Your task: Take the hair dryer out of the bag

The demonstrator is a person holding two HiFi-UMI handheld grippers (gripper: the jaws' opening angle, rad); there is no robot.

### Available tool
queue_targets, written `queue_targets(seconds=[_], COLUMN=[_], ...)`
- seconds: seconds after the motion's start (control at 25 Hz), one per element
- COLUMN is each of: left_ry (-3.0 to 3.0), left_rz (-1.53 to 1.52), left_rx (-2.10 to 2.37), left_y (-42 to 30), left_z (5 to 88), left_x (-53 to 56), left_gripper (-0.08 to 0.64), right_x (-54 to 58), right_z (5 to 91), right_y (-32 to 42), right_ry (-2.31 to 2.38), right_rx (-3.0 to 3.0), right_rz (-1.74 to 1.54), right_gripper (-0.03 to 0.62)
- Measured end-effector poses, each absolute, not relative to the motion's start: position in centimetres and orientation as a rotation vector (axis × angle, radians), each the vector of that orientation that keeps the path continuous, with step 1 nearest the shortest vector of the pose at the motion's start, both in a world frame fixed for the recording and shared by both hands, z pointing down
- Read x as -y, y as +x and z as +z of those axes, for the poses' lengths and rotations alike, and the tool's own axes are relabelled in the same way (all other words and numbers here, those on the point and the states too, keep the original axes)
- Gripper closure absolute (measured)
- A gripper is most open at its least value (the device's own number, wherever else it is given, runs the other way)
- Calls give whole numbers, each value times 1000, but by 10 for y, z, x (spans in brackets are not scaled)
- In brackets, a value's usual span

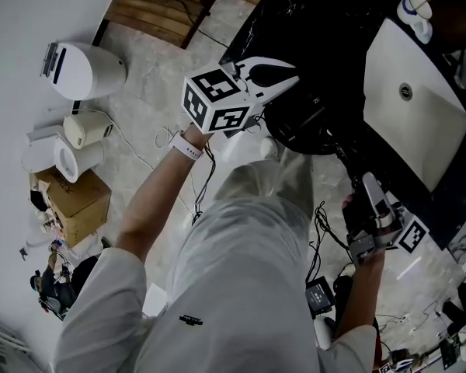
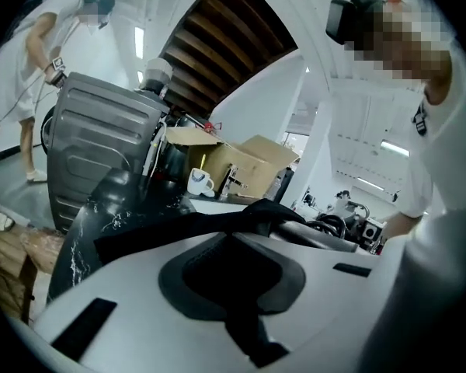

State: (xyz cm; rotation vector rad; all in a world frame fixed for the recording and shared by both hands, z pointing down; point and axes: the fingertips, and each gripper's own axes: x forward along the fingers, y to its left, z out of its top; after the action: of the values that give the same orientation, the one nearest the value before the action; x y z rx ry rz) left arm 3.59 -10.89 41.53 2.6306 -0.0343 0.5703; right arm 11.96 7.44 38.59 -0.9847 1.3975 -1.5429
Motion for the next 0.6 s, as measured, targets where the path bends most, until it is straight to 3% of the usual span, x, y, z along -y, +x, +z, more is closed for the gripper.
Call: queue_targets(seconds=[0.6], left_ry=[2669], left_rz=[497], left_rx=[101], left_y=[19], left_z=[402], left_x=[117], left_gripper=[537], right_x=[-70], right_z=[373], right_y=[106], right_ry=[-773], right_rx=[-1334], right_rz=[-1515], right_gripper=[459])
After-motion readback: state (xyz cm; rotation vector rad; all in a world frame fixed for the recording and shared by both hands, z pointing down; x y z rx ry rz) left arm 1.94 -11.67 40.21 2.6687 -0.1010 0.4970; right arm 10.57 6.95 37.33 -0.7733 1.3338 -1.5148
